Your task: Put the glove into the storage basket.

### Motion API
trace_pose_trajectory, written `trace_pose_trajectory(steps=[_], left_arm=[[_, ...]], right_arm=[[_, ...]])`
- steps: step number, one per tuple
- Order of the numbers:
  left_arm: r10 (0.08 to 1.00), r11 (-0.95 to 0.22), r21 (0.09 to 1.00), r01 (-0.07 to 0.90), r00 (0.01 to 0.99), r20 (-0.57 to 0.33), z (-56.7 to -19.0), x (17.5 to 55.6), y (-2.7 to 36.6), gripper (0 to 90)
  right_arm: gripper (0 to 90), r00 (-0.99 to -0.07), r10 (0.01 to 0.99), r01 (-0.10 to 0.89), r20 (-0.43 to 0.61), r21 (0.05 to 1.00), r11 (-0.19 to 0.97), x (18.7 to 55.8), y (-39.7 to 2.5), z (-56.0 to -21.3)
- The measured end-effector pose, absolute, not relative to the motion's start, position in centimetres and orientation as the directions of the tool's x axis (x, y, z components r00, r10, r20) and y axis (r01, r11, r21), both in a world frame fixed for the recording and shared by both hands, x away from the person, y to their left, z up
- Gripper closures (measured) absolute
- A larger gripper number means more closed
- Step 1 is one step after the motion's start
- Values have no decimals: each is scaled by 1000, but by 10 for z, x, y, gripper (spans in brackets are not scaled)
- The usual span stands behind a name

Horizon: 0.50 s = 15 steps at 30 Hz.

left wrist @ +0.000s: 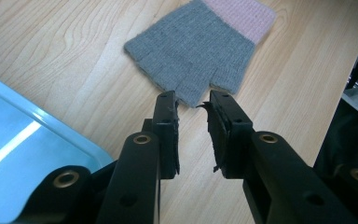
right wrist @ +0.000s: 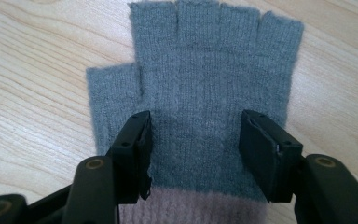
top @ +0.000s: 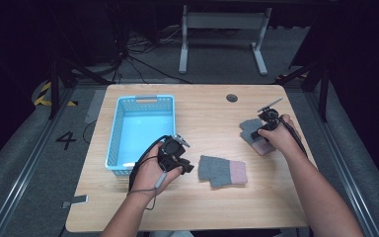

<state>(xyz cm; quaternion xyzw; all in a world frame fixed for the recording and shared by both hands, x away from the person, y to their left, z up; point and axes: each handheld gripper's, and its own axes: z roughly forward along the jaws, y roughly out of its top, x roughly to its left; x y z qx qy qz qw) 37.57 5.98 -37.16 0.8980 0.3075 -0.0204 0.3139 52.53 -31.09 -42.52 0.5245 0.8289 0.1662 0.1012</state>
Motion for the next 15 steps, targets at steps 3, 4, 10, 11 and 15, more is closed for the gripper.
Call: trace_pose_trajectory(steps=[3,4,10,11,15], left_arm=[[537,-617,551,562,812,-228,-372,375,59,729],[537,-616,551,563,812,-229,-372,375,59,728],[538,-614,554,563,812,-228,-371,375,59,725],[538,-613,554,563,811,-229,-371,375,59,725],[539,-609,557,565,810,-232,-371,376,60,725]], right_arm=[[485,-435,900,827,-14,389,406,524,-310,-426],[505,-430,903,829,-18,388,402,523,-309,-426],[738,-439,898,823,-23,391,412,522,-307,-425],[758,-441,897,822,-22,392,413,521,-306,-425],[795,-437,899,827,-16,386,409,520,-307,-422]])
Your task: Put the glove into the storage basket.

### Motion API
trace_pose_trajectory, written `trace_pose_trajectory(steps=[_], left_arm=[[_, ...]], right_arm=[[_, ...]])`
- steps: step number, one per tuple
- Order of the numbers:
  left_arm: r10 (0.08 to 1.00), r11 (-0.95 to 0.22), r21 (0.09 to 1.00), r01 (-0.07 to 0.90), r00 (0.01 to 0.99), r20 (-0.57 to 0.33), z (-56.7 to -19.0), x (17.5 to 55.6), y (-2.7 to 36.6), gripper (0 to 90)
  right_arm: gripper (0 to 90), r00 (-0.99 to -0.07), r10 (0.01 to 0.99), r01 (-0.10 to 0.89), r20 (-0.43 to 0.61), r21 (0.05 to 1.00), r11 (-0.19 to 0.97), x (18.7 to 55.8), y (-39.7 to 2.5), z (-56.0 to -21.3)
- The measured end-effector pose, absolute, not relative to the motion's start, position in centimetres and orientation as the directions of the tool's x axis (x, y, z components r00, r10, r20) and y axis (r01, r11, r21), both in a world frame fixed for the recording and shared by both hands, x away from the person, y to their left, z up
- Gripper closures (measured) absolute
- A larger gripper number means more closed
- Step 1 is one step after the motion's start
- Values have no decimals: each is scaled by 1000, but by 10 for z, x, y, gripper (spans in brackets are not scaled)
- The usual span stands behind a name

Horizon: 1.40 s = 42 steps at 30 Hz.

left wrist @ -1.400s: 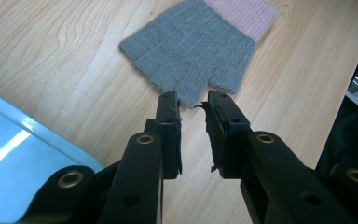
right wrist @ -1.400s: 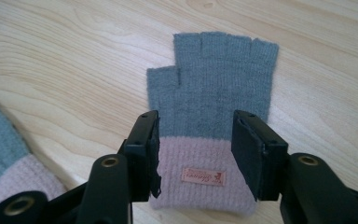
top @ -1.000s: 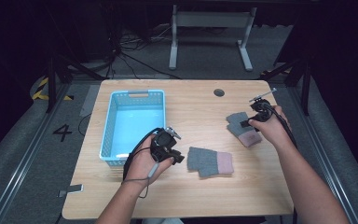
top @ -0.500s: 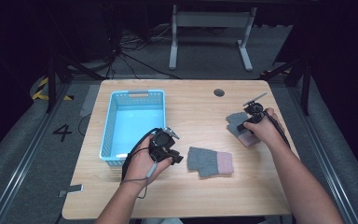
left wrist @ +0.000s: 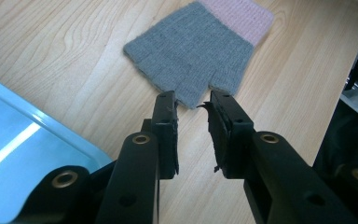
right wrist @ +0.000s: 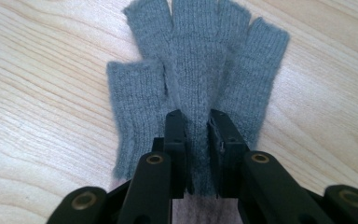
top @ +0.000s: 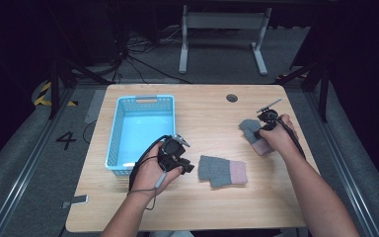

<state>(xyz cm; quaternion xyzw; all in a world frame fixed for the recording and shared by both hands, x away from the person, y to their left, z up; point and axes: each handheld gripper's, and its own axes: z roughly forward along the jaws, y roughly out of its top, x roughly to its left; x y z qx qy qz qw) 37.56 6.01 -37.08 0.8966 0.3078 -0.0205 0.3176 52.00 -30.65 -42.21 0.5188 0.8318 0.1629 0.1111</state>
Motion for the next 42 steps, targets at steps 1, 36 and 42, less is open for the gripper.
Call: trace_pose_trajectory(steps=[1,36,42], left_arm=[[540,-607,557,566,809,-234,-371,376,60,725],[524,-604,564,563,814,-251,-367,374,61,717],[519,-608,562,561,816,-254,-367,373,60,713]], right_arm=[[797,-438,899,825,-15,391,408,519,-307,-421],[789,-614,789,662,16,555,503,461,-296,-336],[788,-679,734,618,23,557,554,446,-281,-330]])
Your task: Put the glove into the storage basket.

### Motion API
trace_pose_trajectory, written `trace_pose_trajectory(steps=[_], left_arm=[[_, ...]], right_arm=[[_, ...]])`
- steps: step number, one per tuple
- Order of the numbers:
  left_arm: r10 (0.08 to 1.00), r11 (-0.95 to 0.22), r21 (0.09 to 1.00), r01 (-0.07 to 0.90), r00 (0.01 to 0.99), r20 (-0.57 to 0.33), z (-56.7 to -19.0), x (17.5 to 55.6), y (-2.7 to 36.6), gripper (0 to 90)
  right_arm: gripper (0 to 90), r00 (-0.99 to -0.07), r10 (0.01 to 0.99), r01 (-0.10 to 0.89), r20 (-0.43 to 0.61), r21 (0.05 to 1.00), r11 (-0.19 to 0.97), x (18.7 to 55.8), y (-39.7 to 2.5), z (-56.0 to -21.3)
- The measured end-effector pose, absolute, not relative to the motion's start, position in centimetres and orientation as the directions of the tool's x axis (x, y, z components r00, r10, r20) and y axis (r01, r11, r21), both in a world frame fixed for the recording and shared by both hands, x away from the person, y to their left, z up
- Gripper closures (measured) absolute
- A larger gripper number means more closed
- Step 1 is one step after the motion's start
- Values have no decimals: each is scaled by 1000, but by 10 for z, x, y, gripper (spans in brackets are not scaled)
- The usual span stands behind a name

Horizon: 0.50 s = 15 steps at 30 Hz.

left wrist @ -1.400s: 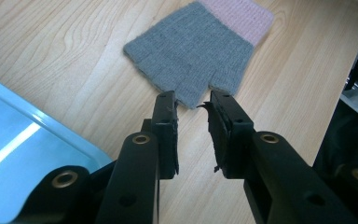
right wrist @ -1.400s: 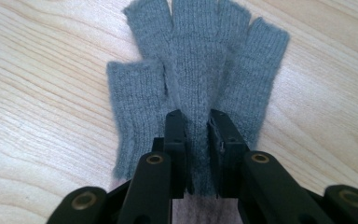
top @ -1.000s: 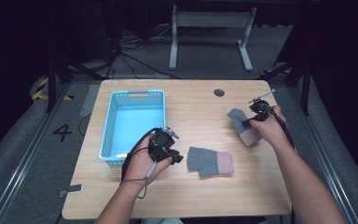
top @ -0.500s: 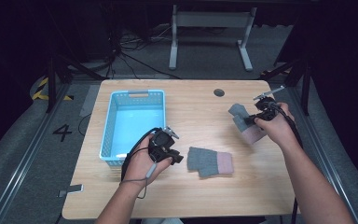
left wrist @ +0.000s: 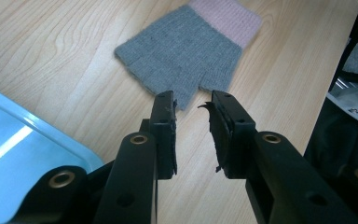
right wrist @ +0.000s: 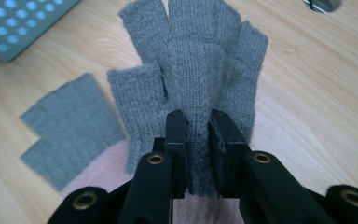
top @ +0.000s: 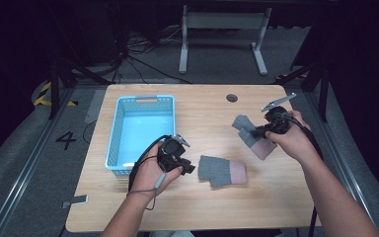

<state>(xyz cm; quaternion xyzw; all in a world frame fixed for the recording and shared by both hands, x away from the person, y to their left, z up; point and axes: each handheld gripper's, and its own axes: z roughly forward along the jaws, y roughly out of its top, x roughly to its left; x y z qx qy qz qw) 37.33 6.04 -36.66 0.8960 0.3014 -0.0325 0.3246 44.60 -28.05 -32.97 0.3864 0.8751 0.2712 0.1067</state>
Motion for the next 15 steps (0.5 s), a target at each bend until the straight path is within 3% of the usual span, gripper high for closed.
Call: trace_pose_trajectory(steps=[15], left_arm=[[513,-606,564,561,817,-262,-367,373,61,712]], right_arm=[[784,-802,597,515,28,538,667,416,-242,-327]])
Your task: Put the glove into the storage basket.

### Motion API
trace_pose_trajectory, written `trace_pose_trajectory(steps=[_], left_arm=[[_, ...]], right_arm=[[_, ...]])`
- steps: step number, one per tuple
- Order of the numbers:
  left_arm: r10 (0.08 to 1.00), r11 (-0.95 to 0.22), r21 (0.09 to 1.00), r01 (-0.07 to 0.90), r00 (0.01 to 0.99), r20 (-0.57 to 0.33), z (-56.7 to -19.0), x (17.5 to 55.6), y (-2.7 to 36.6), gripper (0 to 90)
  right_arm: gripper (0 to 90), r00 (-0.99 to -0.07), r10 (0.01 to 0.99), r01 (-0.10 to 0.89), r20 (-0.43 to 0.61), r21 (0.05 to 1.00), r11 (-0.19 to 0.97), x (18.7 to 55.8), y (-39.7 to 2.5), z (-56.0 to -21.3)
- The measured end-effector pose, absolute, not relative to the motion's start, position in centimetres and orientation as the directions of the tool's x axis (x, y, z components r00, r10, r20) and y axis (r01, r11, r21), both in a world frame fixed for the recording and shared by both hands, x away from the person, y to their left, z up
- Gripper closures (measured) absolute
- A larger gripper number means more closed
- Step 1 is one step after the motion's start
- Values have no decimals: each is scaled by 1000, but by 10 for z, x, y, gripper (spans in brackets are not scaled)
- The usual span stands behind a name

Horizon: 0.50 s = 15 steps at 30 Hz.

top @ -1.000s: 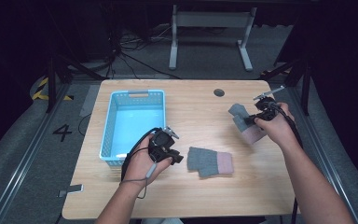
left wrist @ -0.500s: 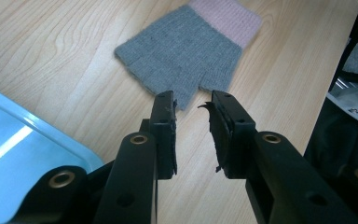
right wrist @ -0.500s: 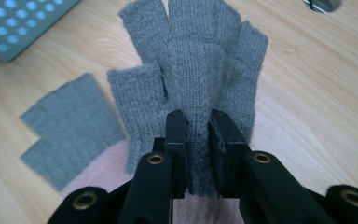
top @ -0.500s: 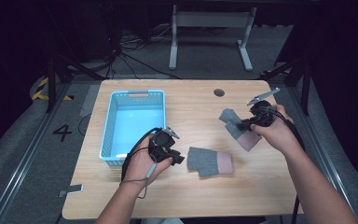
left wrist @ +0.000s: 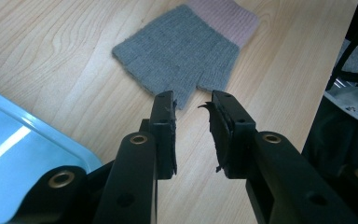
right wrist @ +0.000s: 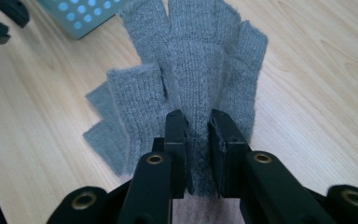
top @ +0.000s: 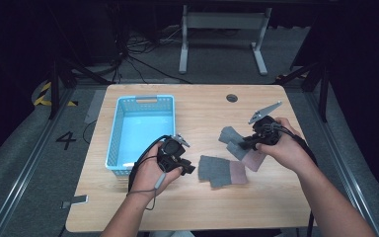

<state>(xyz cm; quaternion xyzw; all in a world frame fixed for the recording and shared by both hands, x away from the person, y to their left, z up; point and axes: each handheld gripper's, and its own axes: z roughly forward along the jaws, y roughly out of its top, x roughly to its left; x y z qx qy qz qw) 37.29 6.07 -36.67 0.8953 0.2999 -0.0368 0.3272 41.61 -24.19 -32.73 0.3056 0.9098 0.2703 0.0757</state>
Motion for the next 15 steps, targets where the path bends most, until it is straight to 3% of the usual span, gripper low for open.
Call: trace_pose_trajectory(steps=[15], left_arm=[[512,-609,560,562,817,-263,-367,373,60,712]], right_arm=[[783,-853,518,462,70,564,684,394,-229,-343]])
